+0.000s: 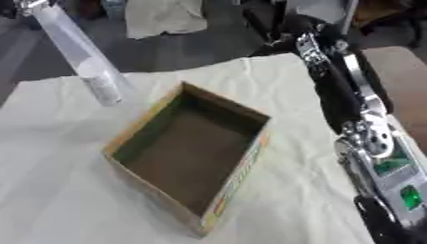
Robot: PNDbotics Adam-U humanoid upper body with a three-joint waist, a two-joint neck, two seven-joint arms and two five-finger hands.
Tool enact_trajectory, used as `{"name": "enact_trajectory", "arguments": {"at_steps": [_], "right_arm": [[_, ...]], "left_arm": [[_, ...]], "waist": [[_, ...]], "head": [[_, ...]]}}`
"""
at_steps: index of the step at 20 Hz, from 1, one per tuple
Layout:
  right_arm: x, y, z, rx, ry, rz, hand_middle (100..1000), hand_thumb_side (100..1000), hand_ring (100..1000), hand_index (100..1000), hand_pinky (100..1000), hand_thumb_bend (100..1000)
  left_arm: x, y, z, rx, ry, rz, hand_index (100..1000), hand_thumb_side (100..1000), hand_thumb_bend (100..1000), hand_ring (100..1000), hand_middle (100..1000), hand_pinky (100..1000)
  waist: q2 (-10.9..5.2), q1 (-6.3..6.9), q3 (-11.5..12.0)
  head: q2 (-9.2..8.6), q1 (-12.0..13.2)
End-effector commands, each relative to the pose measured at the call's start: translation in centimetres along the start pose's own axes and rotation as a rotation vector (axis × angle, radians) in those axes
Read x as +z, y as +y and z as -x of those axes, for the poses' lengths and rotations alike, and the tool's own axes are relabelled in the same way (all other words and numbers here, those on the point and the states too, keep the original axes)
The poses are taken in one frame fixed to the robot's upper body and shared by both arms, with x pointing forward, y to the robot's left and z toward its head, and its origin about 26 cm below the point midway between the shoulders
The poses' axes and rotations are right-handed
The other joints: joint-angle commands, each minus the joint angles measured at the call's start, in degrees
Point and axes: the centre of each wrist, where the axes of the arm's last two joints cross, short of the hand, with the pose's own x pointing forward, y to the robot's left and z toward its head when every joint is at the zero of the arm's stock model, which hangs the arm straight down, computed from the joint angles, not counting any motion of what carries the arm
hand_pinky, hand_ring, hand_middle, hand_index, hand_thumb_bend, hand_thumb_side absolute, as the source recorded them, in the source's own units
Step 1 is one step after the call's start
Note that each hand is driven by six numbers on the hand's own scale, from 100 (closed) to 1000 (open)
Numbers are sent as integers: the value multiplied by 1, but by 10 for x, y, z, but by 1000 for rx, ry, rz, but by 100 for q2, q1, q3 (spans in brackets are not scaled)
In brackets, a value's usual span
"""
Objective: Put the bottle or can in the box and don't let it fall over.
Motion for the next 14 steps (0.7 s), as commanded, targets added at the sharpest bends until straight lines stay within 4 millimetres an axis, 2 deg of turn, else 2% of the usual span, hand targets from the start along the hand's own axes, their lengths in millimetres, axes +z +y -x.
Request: {"name": "enact_trajectory", "arguments": {"at_steps": [1, 4, 10, 14], "right_arm": [[-2, 0, -8, 0, -26, -8, 777, 684, 735, 816, 959, 100], [-3, 1, -6, -6, -21, -10, 777, 665, 735, 816, 960, 100], [-6, 7, -4, -34, -13, -25, 777, 686, 735, 816, 961, 100], [-8, 11, -2, -51, -2, -33, 778, 691, 735, 816, 962, 100]], "left_arm": [[3, 18, -16, -33, -30, -44, 486, 268, 100, 442, 504, 611], [0, 20, -22, -21, -53, -54, 478, 291, 100, 436, 500, 613], [-3, 18, -33, 17, -104, -62, 470, 339, 100, 431, 496, 613], [-3, 16, -37, 31, -117, -59, 468, 337, 100, 429, 495, 612]], "waist": [[-197, -12, -9], [-227, -5, -18], [-289, 12, -77], [-325, 27, -106]], "head": [[65, -24], [109, -26], [198, -37], [304, -28]]}}
